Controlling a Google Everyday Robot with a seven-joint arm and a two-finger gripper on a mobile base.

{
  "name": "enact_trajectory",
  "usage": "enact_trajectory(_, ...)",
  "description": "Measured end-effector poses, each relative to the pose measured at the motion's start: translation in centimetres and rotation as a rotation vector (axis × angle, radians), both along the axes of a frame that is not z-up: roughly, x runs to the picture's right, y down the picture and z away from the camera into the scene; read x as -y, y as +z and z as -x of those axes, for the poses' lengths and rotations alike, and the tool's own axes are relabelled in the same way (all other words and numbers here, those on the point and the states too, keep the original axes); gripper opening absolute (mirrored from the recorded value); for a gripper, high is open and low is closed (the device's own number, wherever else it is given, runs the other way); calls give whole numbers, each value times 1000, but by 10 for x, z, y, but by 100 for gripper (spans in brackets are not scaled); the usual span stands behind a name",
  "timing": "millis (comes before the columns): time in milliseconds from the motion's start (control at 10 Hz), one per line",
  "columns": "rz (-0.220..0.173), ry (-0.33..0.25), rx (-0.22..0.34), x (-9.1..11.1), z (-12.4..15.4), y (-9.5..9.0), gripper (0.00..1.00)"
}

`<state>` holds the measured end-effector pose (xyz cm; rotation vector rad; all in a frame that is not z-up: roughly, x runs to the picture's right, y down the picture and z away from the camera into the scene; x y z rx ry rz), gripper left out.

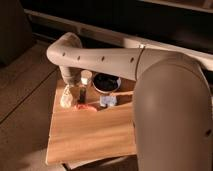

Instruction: Place the pepper on the white sponge

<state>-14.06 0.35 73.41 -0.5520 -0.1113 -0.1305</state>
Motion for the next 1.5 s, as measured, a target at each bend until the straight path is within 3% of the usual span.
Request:
enact_trajectory(200, 82, 17, -29, -27, -17, 31, 65)
enact_trajectory(500, 187, -13, -52, -55, -15, 69, 65)
enact_trajectory(700, 241, -36, -75, -67, -19, 86, 65)
enact_trajectory(1100, 373, -18, -159, -91, -38, 128, 65)
enact_trajectory(1500, 474, -9, -194, -116, -39, 159, 65)
